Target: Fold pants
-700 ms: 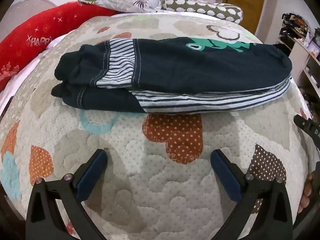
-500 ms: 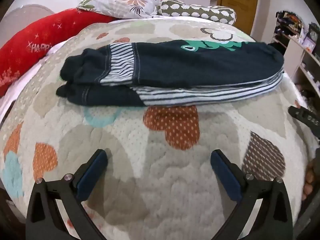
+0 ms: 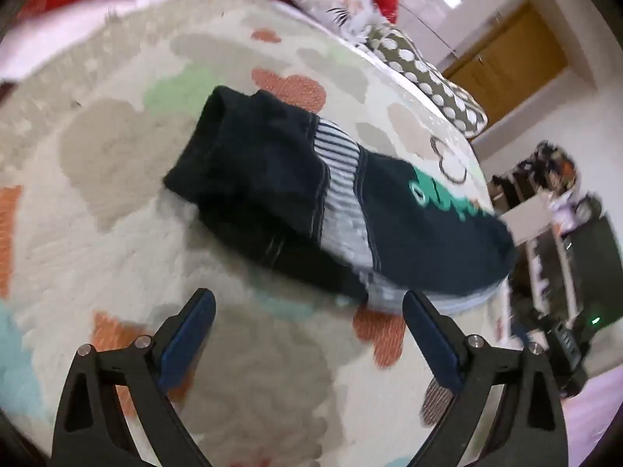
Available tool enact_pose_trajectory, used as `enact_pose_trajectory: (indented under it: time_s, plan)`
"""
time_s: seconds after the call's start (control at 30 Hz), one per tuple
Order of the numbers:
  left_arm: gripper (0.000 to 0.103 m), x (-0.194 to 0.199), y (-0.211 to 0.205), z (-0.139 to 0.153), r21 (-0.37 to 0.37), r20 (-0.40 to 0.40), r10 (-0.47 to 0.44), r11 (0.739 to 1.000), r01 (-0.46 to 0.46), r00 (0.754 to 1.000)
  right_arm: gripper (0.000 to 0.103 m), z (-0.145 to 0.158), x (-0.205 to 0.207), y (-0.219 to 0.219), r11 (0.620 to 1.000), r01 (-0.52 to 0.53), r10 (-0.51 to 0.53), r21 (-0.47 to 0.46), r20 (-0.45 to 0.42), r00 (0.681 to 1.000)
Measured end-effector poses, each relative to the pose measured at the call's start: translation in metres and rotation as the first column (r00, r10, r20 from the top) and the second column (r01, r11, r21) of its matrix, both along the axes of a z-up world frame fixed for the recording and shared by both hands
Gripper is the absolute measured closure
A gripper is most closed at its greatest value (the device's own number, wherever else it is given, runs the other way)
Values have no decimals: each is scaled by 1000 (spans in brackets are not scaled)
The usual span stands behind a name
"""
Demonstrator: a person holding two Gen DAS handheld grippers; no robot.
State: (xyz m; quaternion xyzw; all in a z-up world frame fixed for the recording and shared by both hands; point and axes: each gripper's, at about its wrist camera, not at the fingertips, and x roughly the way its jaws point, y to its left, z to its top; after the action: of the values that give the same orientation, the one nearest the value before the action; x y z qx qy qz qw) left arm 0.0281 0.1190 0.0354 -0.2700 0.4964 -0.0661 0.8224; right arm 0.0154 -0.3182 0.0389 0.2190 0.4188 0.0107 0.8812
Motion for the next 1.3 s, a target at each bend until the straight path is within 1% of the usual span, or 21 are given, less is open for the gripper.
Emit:
enact_pose_trajectory:
  time_s: [0.07, 0.1, 0.17, 0.23, 0.27, 0.3, 0.33, 0.37, 0.4, 0.43, 0.53, 0.73, 0.8, 0.9, 1.0, 1.07, 1.1, 1.17, 1.2, 1.27, 1.3]
  plan:
    - [7, 14, -2, -3, -38, 7, -4, 999, 4, 1000, 12, -7, 21, 3, 996, -47, 48, 81, -21, 999]
    - [7, 24, -6, -4, -45, 10, -8, 999, 9, 1000, 12, -10, 31, 5, 995, -55, 58, 86, -28, 998]
    - [7, 45, -12, -10, -34, -17, -9, 999, 8, 1000, 16, -21, 55, 9, 995, -41, 46, 86, -50, 998]
    - [7, 54, -13, -13, -15, -43, 14, 1000, -15, 999, 22, -31, 76, 9, 990, -12, 21, 137, -67, 998]
    - [19, 57, -14, -12, 6, -49, 23, 1000, -23, 999, 24, -32, 80, 5, 989, 9, 1, 146, -68, 998]
    - [49, 58, -13, -9, 48, -52, 29, 998, -27, 998, 39, -34, 85, 4, 989, 32, -23, 145, -60, 998]
    - [65, 59, -14, -7, 99, -59, 33, 995, -27, 998, 66, -35, 92, 2, 987, 49, -40, 153, -59, 997]
    - [78, 61, -13, -5, 102, -64, 14, 995, -7, 998, 82, -35, 93, -2, 983, 54, -42, 177, -69, 997]
    - [82, 60, -9, -5, 77, -59, 12, 997, -8, 998, 89, -37, 95, -4, 973, 54, -36, 223, -84, 996]
    - [84, 58, -3, -3, 53, -61, 23, 998, -20, 998, 89, -37, 93, -6, 967, 59, -39, 248, -85, 996]
    - [86, 46, 7, 6, 18, -40, 38, 999, -38, 998, 90, -24, 80, -1, 974, 35, -24, 226, -55, 998]
    - [88, 18, 14, 29, 3, -8, 47, 999, -46, 999, 90, 8, 35, 10, 977, -20, 21, 210, -3, 1000]
    - [89, 4, 17, 44, -3, 23, 40, 999, -40, 999, 90, 18, 19, 10, 974, -36, 34, 223, 11, 999]
    - [90, -19, 18, 61, 16, 74, 34, 999, -35, 997, 90, 32, -6, 10, 969, -66, 60, 238, 30, 998]
    - [90, -44, 19, 60, 51, 97, 40, 998, -45, 994, 90, 36, -33, 13, 970, -98, 90, 223, 45, 995]
    - [89, -56, 20, 48, 58, 77, 41, 997, -45, 996, 90, 26, -49, 14, 977, -99, 95, 191, 28, 995]
    - [89, -61, 21, 38, 58, 51, 39, 997, -42, 998, 89, 18, -56, 14, 980, -95, 95, 175, 11, 995]
    - [89, -70, 27, 21, 51, 2, 45, 998, -45, 999, 86, -1, -67, 12, 984, -79, 86, 159, -38, 996]
    - [89, -74, 31, 14, 34, -27, 51, 998, -50, 998, 79, -11, -74, 9, 986, -61, 72, 153, -64, 995]
    - [87, -85, 38, 13, 3, -32, 55, 999, -55, 998, 65, -23, -89, 0, 990, -17, 30, 140, -91, 995]
    - [85, -93, 41, 15, 10, -17, 67, 998, -67, 998, 53, -24, -99, -6, 990, 1, 10, 144, -77, 997]
